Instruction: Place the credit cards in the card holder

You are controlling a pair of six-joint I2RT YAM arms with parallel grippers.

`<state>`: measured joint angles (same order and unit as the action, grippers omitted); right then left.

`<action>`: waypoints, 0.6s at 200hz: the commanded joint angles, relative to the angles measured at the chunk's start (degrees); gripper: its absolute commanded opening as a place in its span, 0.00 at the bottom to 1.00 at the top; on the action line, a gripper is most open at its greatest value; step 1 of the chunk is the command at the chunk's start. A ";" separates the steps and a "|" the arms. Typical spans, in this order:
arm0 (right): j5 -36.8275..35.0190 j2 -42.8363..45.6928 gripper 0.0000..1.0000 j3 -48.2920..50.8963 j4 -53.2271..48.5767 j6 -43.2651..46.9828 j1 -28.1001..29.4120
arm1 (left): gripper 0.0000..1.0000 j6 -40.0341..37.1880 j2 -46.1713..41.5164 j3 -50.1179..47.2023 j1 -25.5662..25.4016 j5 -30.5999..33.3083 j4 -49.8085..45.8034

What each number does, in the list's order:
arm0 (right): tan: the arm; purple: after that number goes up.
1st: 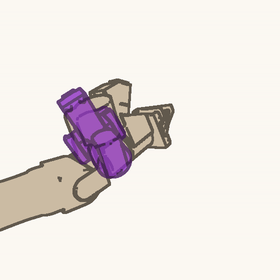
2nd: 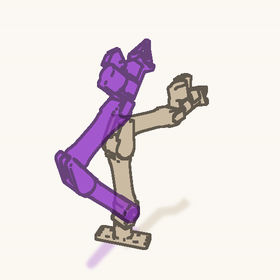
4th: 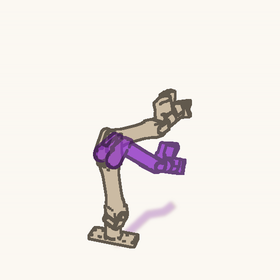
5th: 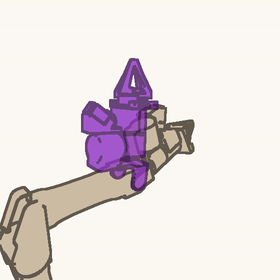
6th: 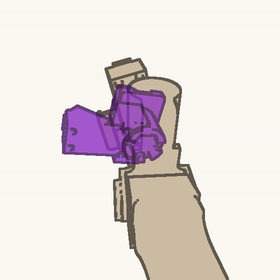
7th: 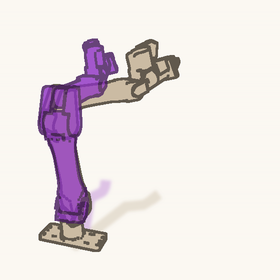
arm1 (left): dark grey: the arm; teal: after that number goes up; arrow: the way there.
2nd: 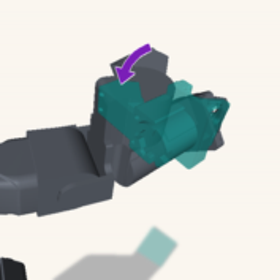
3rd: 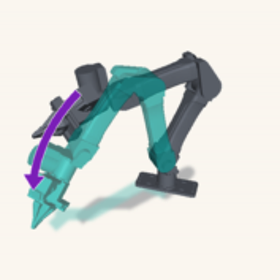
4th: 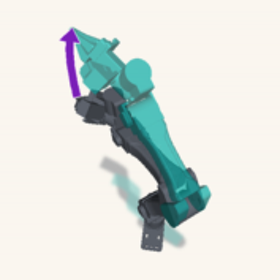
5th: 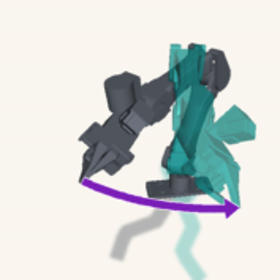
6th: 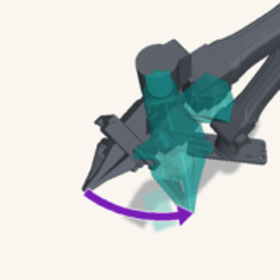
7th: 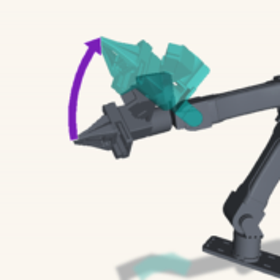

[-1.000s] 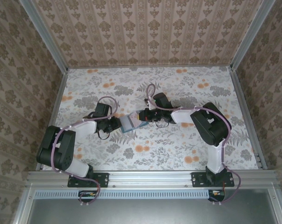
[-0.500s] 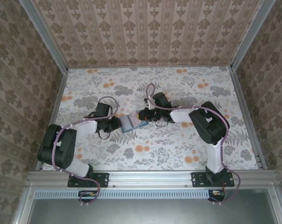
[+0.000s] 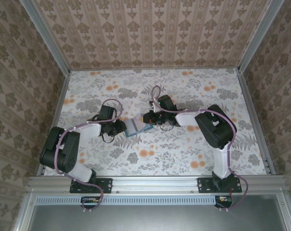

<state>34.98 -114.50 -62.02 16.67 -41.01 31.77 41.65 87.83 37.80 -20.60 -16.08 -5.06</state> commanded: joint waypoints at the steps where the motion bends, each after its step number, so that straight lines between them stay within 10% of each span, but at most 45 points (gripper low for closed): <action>1: -1.61 -2.04 0.07 -0.78 -1.71 -1.25 -0.48 | 0.25 0.88 2.57 0.78 -1.27 -0.62 1.88; 120: -1.58 -3.31 0.08 -1.88 -2.60 -1.96 0.75 | 0.25 0.97 4.23 1.92 -2.43 -0.45 1.90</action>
<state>34.68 -115.33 -63.24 16.51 -42.50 32.05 42.02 89.23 38.98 -21.52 -15.64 -4.64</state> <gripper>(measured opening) 0.078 0.248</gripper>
